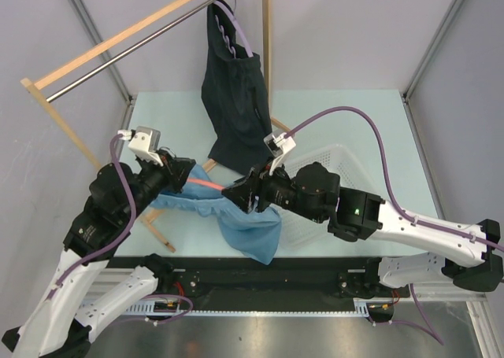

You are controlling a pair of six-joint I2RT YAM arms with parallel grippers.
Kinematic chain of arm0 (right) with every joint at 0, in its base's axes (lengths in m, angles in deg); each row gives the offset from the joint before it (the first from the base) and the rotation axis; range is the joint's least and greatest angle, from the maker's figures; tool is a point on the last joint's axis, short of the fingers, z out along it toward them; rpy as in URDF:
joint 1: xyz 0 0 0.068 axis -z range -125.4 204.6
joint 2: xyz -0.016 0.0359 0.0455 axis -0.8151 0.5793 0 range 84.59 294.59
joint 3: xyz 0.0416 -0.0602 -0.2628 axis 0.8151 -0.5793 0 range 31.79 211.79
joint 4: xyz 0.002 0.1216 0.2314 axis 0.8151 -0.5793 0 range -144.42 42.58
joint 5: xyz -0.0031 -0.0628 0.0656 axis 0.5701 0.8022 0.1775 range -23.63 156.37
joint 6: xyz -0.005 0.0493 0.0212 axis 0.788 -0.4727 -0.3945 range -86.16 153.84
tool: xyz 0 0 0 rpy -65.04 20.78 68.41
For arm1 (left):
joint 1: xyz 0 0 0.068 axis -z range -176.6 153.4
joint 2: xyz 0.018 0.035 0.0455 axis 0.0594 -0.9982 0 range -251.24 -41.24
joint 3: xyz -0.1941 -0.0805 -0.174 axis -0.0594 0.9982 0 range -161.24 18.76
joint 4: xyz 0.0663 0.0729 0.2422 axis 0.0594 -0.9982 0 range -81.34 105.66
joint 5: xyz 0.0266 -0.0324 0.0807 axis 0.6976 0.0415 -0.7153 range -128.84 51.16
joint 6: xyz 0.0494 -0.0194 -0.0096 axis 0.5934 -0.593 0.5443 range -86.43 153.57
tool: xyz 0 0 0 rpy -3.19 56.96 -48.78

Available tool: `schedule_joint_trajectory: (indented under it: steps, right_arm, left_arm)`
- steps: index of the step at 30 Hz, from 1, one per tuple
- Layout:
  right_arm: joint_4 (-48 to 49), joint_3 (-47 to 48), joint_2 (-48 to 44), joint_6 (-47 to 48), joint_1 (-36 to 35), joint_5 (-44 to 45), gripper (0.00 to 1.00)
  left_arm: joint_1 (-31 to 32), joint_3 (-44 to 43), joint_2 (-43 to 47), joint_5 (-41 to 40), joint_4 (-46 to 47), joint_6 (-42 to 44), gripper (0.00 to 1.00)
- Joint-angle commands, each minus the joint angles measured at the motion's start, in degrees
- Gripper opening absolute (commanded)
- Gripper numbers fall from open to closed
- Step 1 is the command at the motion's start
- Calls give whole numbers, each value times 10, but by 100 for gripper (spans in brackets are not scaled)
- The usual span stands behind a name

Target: Remove the shorts from the hanger

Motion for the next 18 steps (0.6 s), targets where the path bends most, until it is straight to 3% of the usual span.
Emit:
schedule_joint_trajectory:
  steps: [1,16,18]
  right_arm:
    - [26,11,-8,-6,5,16,61]
    - [-10,11,-29,-22,3,44,49]
    - [-12,11,-26,-22,3,42,38]
  left_arm:
    - [-1,-4,10,16,51,-27,0]
    - [-1,9,19,10,39,-30,0]
    - [-1,10,21,9,38,-33,1]
